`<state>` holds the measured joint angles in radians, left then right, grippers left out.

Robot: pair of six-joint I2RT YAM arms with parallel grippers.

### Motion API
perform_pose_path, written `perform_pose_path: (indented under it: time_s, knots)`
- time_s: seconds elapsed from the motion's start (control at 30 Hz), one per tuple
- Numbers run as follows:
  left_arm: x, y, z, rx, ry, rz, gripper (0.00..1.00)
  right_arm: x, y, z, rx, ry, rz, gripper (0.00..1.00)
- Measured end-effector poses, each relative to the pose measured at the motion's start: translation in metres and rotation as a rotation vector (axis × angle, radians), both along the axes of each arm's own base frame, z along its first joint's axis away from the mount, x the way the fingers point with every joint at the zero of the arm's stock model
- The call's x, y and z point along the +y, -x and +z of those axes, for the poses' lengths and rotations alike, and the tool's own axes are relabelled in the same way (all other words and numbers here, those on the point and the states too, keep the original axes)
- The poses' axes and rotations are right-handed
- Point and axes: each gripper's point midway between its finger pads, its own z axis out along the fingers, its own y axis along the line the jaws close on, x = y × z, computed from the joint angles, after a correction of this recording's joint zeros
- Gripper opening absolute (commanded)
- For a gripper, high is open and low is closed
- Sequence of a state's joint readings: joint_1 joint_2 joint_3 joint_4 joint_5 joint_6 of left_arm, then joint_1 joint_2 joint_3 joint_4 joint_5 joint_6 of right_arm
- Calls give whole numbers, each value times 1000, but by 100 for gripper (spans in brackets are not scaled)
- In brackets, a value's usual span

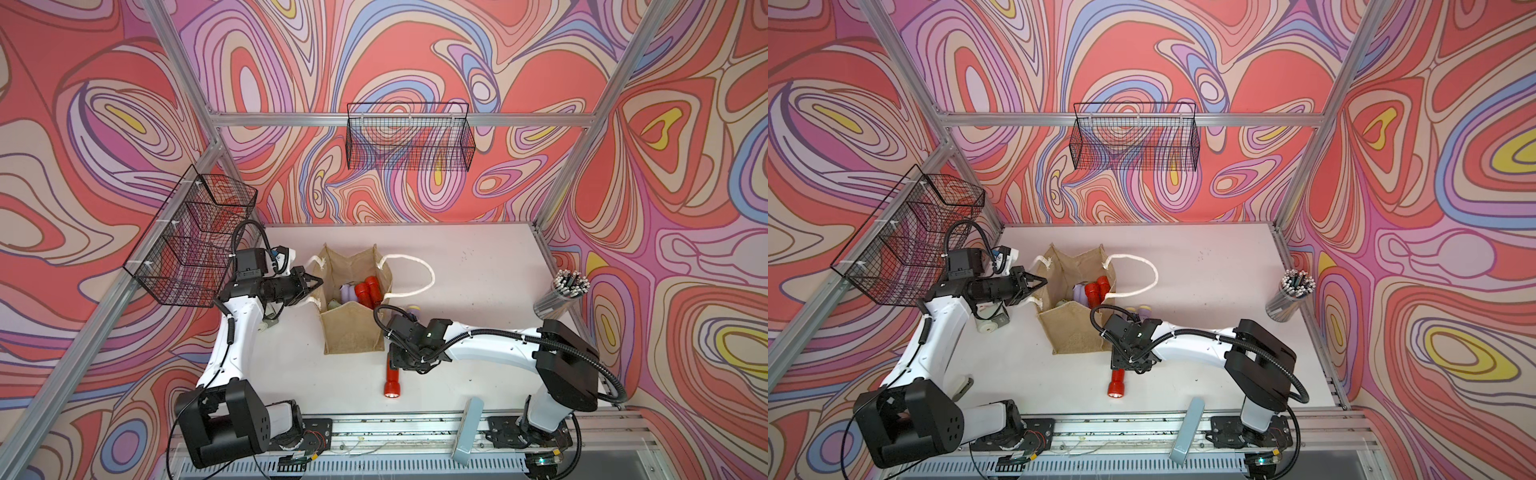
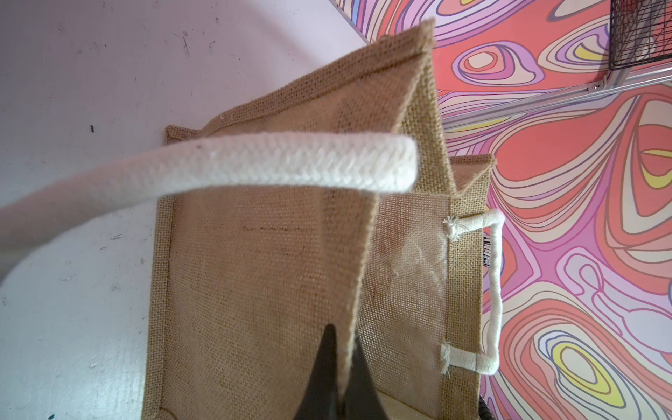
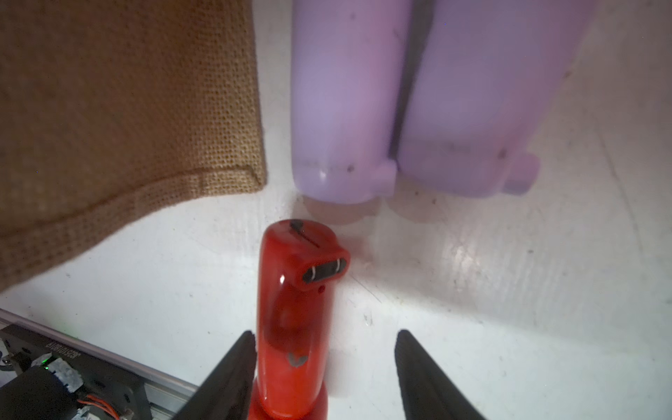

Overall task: Put the flashlights into the tote bags
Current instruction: Pick up the flashlight from the center of the board.

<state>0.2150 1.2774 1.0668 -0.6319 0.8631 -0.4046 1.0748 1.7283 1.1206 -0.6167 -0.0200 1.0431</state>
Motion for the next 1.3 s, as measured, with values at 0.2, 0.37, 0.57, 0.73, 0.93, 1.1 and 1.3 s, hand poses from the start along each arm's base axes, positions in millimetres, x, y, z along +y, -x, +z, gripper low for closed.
perform_pose_path:
  time_s: [0.2, 0.37, 0.57, 0.73, 0.93, 1.1, 1.3]
  knots:
    - [0, 0, 0, 0, 0, 0, 0, 6, -3, -7, 9, 22, 10, 63]
    - [0, 0, 0, 0, 0, 0, 0, 4, -1, -20, 33, 55, 20, 62]
    - [0, 0, 0, 0, 0, 0, 0, 2, 4, -29, 60, 77, 23, 59]
    - [0, 0, 0, 0, 0, 0, 0, 0, 4, -30, 61, 86, 23, 52]
    - [0, 0, 0, 0, 0, 0, 0, -4, 6, -33, 68, 99, 23, 35]
    - [0, 0, 0, 0, 0, 0, 0, -10, 8, -33, 67, 111, 20, 29]
    - [0, 0, 0, 0, 0, 0, 0, -38, 9, -31, 51, 225, 4, 26]
